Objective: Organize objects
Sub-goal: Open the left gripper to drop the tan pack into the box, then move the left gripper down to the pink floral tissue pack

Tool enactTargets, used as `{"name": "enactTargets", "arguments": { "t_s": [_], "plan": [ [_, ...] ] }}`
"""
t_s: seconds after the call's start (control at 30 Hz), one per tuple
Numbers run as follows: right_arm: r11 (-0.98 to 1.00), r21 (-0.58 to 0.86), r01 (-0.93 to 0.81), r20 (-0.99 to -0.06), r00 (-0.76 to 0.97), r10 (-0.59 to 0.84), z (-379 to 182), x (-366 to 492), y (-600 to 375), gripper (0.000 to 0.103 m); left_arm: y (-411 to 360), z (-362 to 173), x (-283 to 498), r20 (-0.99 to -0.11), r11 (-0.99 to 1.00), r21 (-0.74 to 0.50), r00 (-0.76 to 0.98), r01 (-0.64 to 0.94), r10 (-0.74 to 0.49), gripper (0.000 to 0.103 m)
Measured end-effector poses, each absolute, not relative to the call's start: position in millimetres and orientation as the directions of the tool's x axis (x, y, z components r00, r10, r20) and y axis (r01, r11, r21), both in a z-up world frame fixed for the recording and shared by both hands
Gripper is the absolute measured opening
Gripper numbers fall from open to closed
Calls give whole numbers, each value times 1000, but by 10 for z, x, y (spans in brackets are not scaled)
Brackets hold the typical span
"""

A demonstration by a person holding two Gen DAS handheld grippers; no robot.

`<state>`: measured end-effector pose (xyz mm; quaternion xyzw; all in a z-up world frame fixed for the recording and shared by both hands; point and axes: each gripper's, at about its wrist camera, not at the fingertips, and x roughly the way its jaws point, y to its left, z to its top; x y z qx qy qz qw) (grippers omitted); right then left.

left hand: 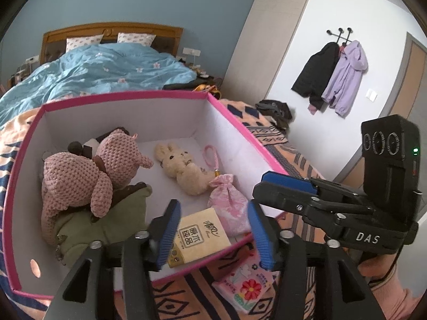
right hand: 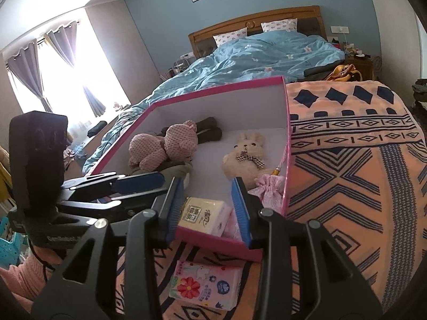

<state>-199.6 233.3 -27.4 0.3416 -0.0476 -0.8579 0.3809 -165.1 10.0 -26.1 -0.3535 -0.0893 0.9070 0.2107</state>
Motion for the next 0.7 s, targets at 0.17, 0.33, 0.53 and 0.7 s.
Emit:
{"name": "enactTargets", "arguments": {
  "t_s": [0.17, 0.33, 0.53, 0.7],
  "plan": [
    [-691, 344, 636, -533, -474, -701, -255, -1852, 2449, 47, 37, -144, -1436, -530, -868, -336, -688, -367, 496, 79],
    [-675, 354, 648, -502, -477, -721, -207, -1677, 2607, 53, -3, -92, -1204, -488, -863, -327, -713, -386, 503, 82],
    [-666, 342, 663, -521, -456, -722, -329, -1491, 2694, 60, 75, -156, -908, -493, -857, -284, -701, -430, 515, 86],
    [-683, 381, 623, -596, -399, -697, -686, -1523, 2695, 60, 182, -403, -788, -538, -841, -313, -647, -442, 540, 86]
  ]
}}
